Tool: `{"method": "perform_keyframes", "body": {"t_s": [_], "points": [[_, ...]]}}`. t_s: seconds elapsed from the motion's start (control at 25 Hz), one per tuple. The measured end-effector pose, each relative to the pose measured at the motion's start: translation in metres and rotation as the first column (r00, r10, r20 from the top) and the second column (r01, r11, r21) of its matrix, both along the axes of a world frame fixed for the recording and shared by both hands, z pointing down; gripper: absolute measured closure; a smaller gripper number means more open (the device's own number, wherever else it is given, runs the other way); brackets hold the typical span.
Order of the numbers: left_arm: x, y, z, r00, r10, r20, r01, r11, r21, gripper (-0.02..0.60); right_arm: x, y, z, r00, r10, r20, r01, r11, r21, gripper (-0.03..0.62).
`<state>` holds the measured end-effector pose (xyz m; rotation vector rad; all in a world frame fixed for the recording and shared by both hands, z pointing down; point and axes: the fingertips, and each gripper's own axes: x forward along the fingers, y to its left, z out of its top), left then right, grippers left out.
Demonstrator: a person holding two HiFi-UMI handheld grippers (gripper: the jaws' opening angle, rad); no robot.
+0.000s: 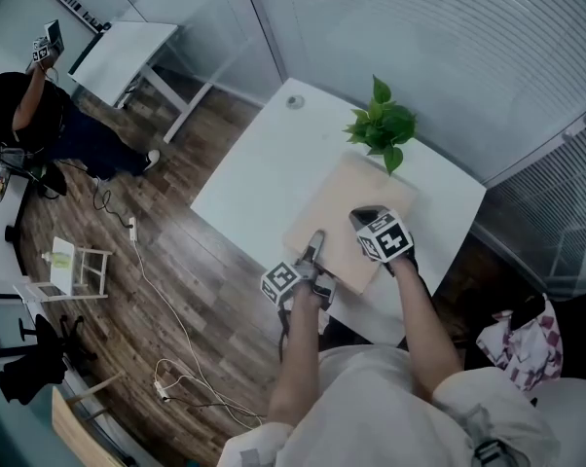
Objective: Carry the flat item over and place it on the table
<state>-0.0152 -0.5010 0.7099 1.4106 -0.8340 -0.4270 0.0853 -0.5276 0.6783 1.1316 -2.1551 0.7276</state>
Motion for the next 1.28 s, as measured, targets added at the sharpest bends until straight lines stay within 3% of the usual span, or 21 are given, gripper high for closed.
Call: {"method": "perform_keyframes", "body": {"t_s": [0.12, 0.36, 0.84, 1.28], "points": [[0.005, -0.003, 0.01, 1.0, 0.007, 0.021, -0.007, 1.0, -0.017, 0.299, -0.003, -0.001, 0.016, 0.995, -0.074, -0.069, 0.07, 0.995, -0.067, 0.594], [0.005, -0.003, 0.021, 0.999, 0.016, 0.04, -0.015, 0.999, -0.037, 0.291, -0.003, -0.004, 0.024, 0.997, -0.071, -0.012, 0.068, 0.988, -0.136, 0.592], [-0.001, -0.004, 0.016, 0.999, 0.01, 0.053, -0.006, 0.998, -0.067, 0.284, -0.008, -0.011, 0.02, 0.995, -0.1, 0.004, 0.1, 0.987, -0.126, 0.592], [-0.013, -0.018, 0.007, 1.0, 0.025, -0.001, -0.025, 0.998, -0.051, 0.284, -0.014, -0.027, 0.016, 0.994, -0.112, 0.02, 0.113, 0.987, -0.117, 0.592]]}}
